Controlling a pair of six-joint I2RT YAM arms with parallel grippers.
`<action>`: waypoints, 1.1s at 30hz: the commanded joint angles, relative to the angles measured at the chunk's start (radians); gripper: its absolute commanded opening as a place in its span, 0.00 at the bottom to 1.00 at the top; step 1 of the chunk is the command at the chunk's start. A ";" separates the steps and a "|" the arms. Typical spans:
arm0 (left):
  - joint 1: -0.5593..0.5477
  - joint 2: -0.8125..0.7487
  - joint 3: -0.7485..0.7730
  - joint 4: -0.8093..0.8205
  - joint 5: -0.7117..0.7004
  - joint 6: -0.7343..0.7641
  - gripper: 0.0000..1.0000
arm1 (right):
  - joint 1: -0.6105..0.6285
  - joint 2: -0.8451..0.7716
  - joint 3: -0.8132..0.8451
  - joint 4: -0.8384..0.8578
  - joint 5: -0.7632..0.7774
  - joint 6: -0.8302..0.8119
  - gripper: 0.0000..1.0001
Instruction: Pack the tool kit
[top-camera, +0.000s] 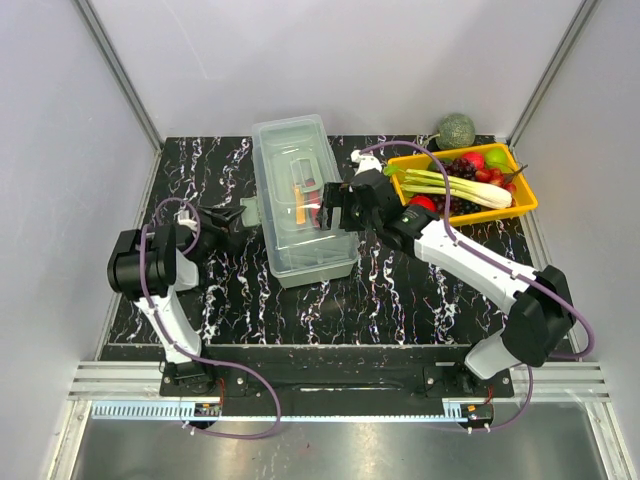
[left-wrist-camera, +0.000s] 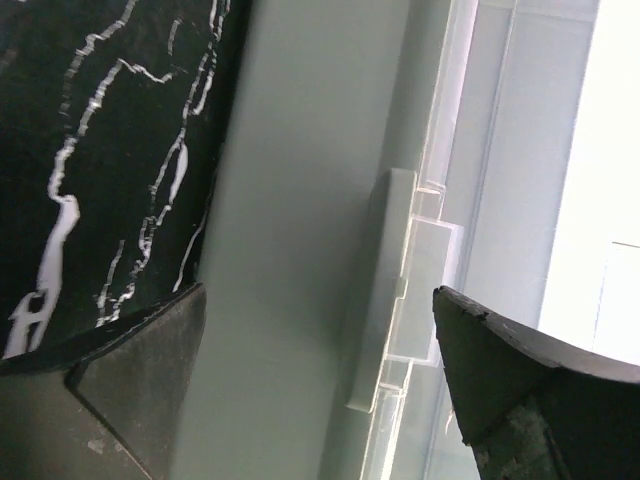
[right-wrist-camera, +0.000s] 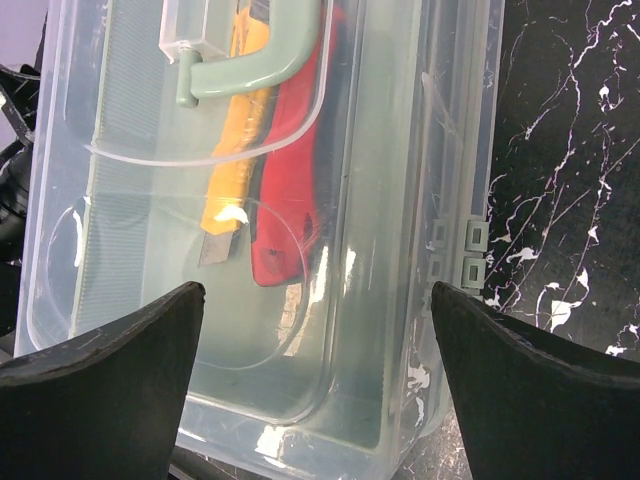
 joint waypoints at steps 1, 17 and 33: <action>-0.038 0.008 0.066 0.439 0.031 -0.033 0.99 | 0.001 0.037 0.008 -0.128 0.007 -0.049 0.98; -0.117 -0.003 0.170 0.442 0.068 -0.080 0.99 | 0.001 0.049 0.019 -0.136 0.011 -0.043 0.97; -0.127 -0.279 0.155 -0.054 0.099 0.085 0.87 | 0.003 0.066 0.019 -0.142 0.019 -0.009 0.96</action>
